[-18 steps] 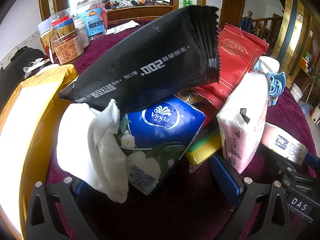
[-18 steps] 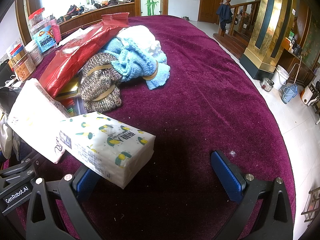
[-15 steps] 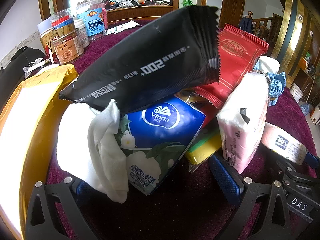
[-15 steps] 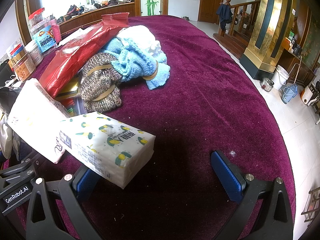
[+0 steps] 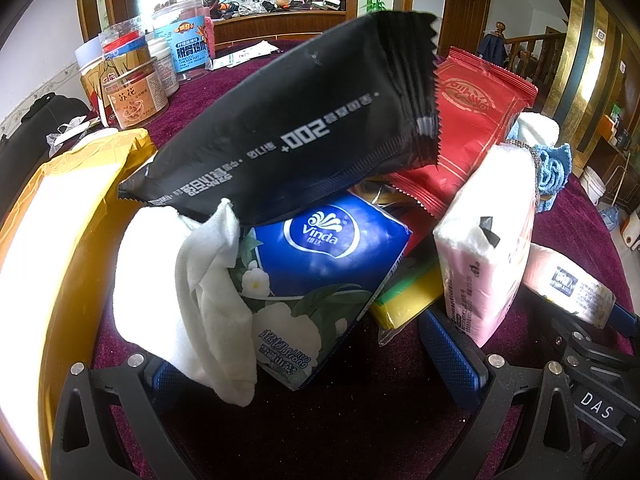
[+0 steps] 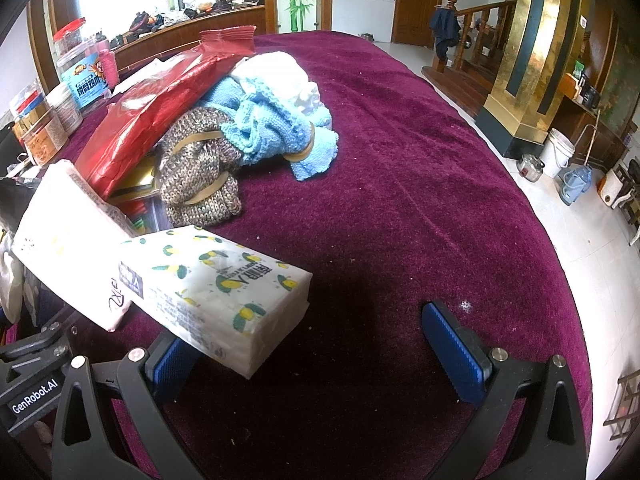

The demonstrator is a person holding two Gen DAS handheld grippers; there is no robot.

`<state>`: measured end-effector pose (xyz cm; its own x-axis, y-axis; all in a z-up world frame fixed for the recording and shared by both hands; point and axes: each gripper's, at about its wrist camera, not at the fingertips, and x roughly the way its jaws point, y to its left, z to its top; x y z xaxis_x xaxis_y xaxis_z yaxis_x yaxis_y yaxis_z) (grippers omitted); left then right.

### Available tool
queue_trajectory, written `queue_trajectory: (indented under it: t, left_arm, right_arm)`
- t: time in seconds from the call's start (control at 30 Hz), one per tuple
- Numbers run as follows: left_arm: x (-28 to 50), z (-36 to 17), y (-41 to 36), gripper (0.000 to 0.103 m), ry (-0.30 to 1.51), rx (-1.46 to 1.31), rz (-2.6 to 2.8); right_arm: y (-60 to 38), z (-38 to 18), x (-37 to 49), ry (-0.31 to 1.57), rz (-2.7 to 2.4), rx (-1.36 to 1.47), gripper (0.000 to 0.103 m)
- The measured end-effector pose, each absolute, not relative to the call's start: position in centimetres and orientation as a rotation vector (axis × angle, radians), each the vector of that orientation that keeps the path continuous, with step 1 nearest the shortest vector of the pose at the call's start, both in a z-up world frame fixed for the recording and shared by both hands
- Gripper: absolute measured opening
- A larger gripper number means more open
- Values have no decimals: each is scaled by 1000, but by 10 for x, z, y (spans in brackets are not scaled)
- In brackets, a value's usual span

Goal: Organize soft objects
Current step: 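Reach the left gripper toward the pink tissue pack in the pile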

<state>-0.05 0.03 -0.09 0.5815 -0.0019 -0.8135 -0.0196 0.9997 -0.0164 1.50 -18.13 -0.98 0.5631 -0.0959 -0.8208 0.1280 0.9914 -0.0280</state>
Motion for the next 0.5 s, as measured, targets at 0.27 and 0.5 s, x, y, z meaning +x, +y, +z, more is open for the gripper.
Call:
queue_trajectory:
  t: [0.27, 0.5]
  left_arm:
    - [-7, 4, 6, 102, 1096, 55, -123]
    - [-21, 3, 9, 102, 1006, 67, -128]
  right_arm:
    - [-185, -5, 18, 1021, -44, 32, 103]
    - [-183, -4, 25, 1123, -25, -18, 103]
